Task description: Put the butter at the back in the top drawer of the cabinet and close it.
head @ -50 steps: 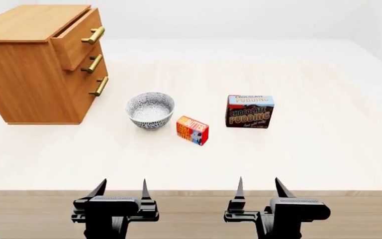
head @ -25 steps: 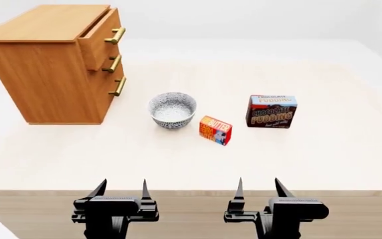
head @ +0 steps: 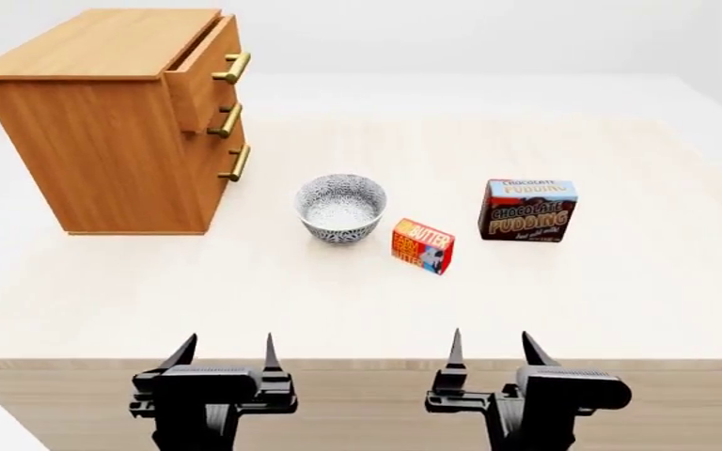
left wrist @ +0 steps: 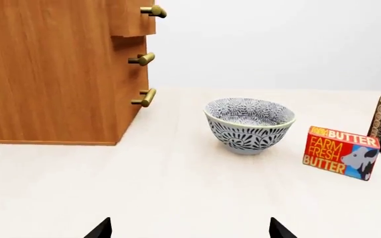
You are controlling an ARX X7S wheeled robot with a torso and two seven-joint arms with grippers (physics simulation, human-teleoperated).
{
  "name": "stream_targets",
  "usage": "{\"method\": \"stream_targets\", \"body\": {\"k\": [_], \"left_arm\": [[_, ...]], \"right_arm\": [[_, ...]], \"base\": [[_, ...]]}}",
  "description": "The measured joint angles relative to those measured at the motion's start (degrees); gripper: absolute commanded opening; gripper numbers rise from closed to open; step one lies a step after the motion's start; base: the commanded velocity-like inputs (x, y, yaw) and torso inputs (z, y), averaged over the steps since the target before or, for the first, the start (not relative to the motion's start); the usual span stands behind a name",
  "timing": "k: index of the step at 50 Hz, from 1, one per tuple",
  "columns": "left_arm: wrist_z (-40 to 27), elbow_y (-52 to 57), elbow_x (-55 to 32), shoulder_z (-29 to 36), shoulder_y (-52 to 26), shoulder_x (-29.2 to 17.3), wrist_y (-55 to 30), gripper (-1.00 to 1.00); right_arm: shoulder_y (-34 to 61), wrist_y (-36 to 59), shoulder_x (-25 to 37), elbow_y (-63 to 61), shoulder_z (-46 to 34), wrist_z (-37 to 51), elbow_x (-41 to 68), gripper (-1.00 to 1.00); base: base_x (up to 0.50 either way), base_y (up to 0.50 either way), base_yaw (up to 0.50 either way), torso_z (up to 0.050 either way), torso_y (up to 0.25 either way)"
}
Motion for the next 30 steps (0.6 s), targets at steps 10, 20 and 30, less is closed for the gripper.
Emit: {"method": "stream_targets", "body": {"k": [10,20,30], "left_arm": [[-2.38,14.08,-1.66,-0.03,-0.07,-2.58,-11.07,1.00],[-4.57,25.97,-3.36,-0.14,-1.43,-4.84,-22.24,1.00],[-5.86,32.61,-4.43,0.07,-2.82,-6.14,-28.75,1.00]], "right_arm": [[1.36,12.47,1.91,-13.81,-0.44,3.94,1.80,1.00],[3.27,23.94,3.27,-26.24,0.16,7.05,5.11,1.00],[4.06,29.21,4.26,-32.88,0.42,8.42,7.16,1.00]], "base": [[0.00,0.00,0.00,0.000,0.000],[0.00,0.00,0.00,0.000,0.000],[0.05,0.00,0.00,0.000,0.000]]}}
